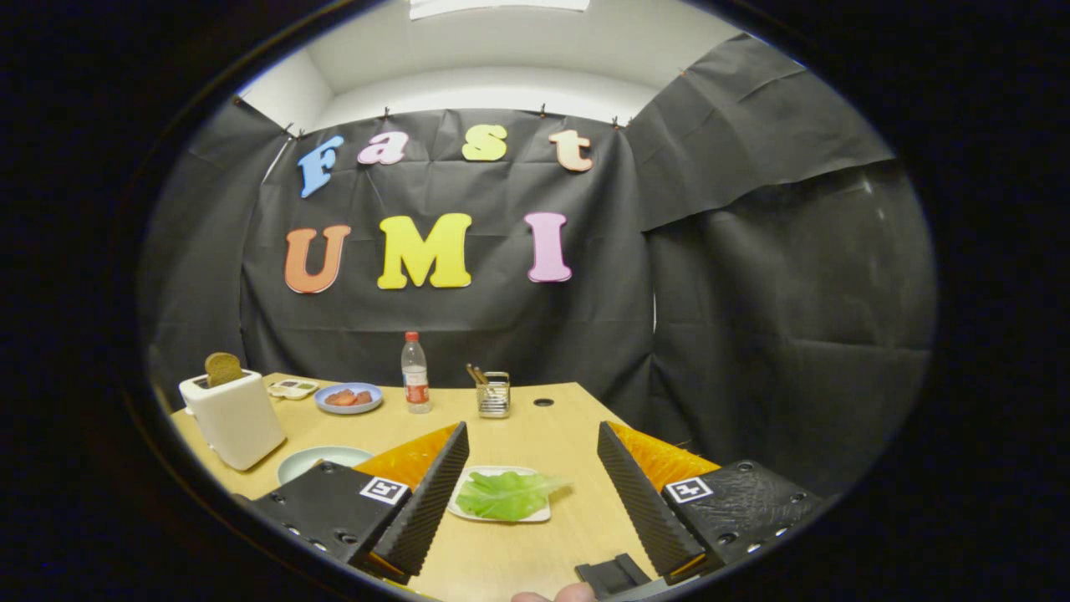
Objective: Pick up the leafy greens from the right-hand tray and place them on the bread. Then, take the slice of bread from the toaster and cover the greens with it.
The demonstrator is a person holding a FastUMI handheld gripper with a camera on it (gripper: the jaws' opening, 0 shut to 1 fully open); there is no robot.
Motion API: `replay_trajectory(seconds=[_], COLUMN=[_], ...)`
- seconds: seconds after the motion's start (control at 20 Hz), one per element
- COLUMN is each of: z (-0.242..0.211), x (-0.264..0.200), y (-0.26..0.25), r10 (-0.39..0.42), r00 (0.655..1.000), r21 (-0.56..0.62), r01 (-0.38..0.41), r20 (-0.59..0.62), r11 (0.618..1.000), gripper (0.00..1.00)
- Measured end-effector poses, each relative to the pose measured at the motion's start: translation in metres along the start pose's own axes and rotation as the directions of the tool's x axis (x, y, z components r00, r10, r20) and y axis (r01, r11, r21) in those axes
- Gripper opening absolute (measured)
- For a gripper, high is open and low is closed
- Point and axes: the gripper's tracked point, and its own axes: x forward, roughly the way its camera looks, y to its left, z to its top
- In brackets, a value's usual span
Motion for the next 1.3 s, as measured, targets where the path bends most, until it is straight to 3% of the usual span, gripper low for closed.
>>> replay_trajectory(seconds=[0.65,0.95,1.3], z=[-0.073,-0.125,-0.158], x=[0.048,0.075,0.117], y=[-0.014,-0.011,-0.018], r10=[-0.058,-0.001,0.018], r00=[0.979,0.930,0.877], r21=[0.035,0.164,0.254], r01=[0.066,0.066,0.119], r20=[-0.195,-0.367,-0.481], r11=[0.997,0.984,0.960], gripper=[0.96,0.97,0.96])
